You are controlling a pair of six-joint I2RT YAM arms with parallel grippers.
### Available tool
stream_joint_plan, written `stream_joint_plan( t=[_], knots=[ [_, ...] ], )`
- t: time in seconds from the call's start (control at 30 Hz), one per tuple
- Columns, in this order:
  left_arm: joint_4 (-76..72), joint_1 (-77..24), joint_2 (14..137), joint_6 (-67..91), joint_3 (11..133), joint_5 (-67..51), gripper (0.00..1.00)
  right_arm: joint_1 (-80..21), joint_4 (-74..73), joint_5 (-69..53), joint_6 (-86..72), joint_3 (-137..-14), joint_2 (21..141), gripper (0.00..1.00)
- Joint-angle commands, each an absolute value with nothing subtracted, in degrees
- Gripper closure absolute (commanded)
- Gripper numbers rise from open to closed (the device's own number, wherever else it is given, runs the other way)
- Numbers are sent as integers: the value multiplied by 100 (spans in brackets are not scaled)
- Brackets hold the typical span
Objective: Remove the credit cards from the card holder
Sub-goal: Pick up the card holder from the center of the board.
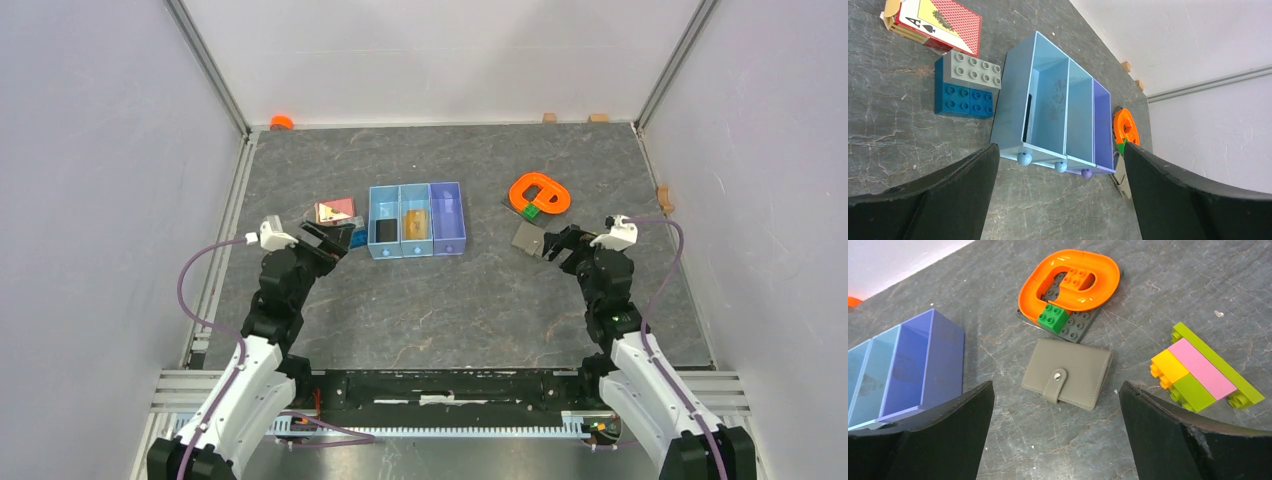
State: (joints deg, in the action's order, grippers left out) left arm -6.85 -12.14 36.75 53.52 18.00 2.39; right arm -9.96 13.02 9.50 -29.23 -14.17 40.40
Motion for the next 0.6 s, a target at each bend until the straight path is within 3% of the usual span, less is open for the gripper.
stream_joint_plan(
  t=[0.0,0.17,0.57],
  knots=[
    [-844,-1204,3640,5475,1977,-148,0,-990,1394,1178,-2867,-1503,4202,2],
    [-1175,-1213,3738,5614,1903,-558,0,-993,2112,849,-2807,-1383,4823,2],
    [-1748,-1285,4280,5538,1919,-1081,0,-993,2258,772,-2602,-1834,6382,1]
  ],
)
